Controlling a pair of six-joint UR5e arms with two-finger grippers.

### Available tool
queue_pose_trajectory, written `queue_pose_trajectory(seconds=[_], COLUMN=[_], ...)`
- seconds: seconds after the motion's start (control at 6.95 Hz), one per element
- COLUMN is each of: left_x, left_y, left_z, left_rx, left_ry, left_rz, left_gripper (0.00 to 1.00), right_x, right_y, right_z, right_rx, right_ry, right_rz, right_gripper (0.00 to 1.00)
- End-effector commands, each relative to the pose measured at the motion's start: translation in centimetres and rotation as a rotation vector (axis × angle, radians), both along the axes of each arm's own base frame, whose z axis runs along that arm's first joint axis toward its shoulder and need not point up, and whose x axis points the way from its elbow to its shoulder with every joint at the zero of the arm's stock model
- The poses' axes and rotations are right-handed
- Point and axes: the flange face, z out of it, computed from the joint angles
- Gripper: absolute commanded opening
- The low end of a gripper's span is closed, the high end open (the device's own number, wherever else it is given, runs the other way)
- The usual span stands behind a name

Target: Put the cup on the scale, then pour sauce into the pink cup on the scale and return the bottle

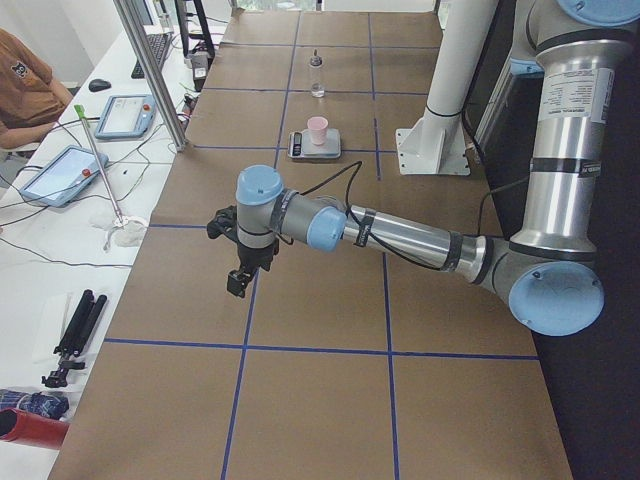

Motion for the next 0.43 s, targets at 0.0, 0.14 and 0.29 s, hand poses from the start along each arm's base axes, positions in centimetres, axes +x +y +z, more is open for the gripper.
queue_pose_trajectory(seconds=[0.0,0.14,0.29], left_x=[-3.9,-5.3,-6.1], left_y=[1.7,2.3,4.3], left_z=[4.0,6.7,10.1], left_rx=[-0.186,-0.246,-0.284], left_ry=[0.049,0.050,0.071], left_rz=[-0.067,-0.096,-0.084], left_gripper=[1.00,1.00,1.00], right_x=[2.0,2.1,2.2], right_y=[0.6,0.1,0.3], right_z=[4.3,5.8,7.4], right_rx=[-0.023,-0.052,-0.091], right_ry=[0.125,0.138,0.127], right_rz=[-0.018,-0.015,-0.013], right_gripper=[1.00,1.00,1.00])
